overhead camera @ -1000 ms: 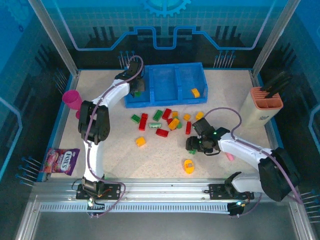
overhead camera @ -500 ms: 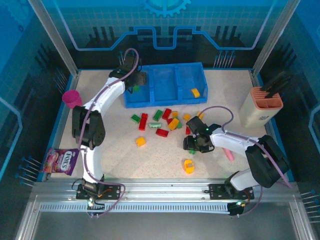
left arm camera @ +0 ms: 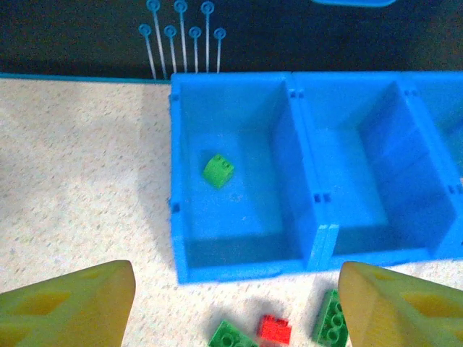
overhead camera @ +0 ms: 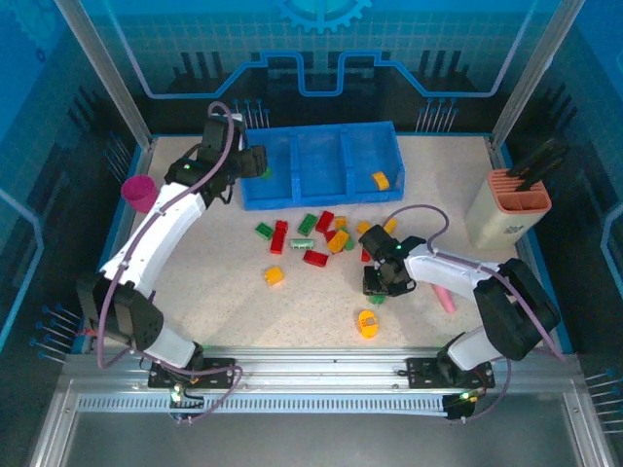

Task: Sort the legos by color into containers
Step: Pick up the lego from the bottom-center of the table, then place the lego in the container.

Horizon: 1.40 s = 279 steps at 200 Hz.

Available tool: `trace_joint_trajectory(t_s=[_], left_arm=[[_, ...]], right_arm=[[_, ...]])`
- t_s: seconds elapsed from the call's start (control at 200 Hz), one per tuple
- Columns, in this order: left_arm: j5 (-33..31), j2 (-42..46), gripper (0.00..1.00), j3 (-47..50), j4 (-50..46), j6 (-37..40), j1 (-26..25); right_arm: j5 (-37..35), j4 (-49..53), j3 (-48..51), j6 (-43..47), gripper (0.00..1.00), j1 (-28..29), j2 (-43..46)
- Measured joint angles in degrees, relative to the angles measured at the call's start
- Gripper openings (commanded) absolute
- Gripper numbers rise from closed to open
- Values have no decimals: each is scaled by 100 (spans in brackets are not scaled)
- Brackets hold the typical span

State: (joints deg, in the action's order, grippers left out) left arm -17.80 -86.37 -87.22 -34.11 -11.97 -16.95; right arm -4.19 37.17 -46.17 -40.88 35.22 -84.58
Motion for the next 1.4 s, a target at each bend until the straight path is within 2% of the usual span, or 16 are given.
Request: trace_joint_trajectory(t_s=[0.235, 0.41, 0.565, 0.791, 1.136, 1.396], left_arm=[[57, 1088, 77, 761, -455, 37, 20], [385, 2031, 78, 1423, -719, -66, 28], [785, 2507, 77, 2002, -914, -402, 28], [1257, 2721, 77, 2870, -1032, -938, -83], [1366, 2708, 78, 3650, -970, -1661, -595], [1471, 2435, 79, 3945, -721, -2103, -857]], right_arm=[[-313, 1121, -1707, 660, 26, 13, 223], [-717, 1274, -3335, 1515, 25, 13, -262], [-824, 938, -4586, 2236, 25, 9, -1172], [-566, 83, -6166, 3182, 26, 50, -2632], [-24, -1432, -7298, 4148, 27, 267, -4046], [13, -1779, -8308, 4640, 25, 389, -5274]])
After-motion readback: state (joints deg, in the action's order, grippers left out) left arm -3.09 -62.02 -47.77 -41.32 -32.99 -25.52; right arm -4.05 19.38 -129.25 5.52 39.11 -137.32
